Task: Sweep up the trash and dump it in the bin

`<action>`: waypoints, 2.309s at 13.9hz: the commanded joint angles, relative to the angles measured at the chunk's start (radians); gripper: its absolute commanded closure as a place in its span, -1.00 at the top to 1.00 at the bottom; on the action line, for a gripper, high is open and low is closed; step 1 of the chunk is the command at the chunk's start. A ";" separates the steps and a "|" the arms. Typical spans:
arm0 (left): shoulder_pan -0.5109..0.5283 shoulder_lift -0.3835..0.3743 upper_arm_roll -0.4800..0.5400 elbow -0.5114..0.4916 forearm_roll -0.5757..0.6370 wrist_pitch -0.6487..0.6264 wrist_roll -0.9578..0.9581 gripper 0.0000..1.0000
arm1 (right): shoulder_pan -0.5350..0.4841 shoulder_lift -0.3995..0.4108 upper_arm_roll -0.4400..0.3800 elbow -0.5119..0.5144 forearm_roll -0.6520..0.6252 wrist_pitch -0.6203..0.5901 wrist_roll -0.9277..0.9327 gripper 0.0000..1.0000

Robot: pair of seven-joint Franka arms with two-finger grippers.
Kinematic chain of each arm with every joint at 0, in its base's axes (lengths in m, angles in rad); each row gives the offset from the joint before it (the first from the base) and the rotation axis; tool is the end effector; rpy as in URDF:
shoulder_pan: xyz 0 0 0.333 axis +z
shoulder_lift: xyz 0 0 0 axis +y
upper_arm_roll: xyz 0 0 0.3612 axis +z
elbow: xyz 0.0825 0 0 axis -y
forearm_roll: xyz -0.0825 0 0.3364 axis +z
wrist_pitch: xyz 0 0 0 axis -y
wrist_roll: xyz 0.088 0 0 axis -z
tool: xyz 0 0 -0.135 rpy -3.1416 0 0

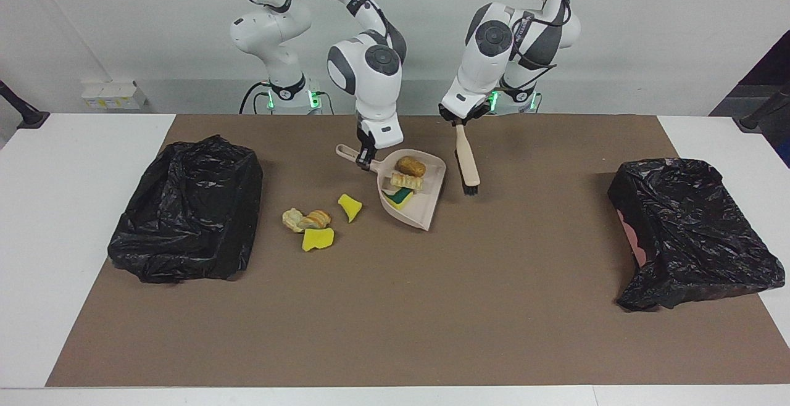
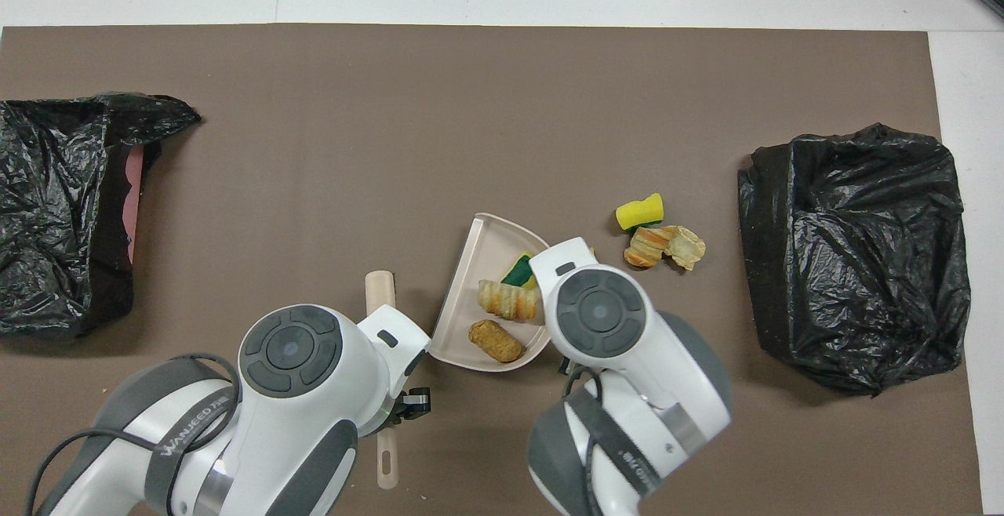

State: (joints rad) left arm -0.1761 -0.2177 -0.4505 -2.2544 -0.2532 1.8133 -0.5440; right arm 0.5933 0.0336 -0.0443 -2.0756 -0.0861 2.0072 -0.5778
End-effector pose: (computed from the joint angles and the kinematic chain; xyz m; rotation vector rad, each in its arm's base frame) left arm 0.3034 -0.2647 0.4664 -3.1004 -0.0451 0.4336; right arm 0.4300 0.2546 0.4466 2.5548 1.6869 -0.1579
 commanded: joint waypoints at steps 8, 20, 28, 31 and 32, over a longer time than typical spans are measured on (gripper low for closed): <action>-0.071 -0.190 -0.227 -0.244 -0.116 0.176 -0.053 -1.00 | -0.592 -0.256 -0.029 0.104 -0.038 -0.368 -0.618 -1.00; -0.057 -0.187 -0.355 -0.337 -0.354 0.265 -0.057 0.04 | -0.693 -0.205 -0.017 0.023 -0.662 -0.110 -0.853 -1.00; -0.054 -0.143 -0.042 -0.139 -0.104 0.229 0.142 1.00 | -0.583 -0.210 -0.012 0.002 -0.877 -0.122 -0.925 -1.00; -0.062 -0.010 0.136 0.060 0.136 0.137 0.203 1.00 | -0.515 -0.209 -0.012 0.002 -0.961 -0.181 -0.919 -1.00; -0.060 0.036 0.183 0.132 0.184 0.120 0.222 1.00 | -0.512 -0.204 -0.011 0.000 -0.974 -0.191 -0.916 -1.00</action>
State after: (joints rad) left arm -0.2365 -0.3103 -0.3318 -2.2828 -0.1579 2.0023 -0.3482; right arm 0.0559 -0.1502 -0.0569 -2.0517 -1.0070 1.8455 -1.4768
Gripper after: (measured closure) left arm 0.000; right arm 0.678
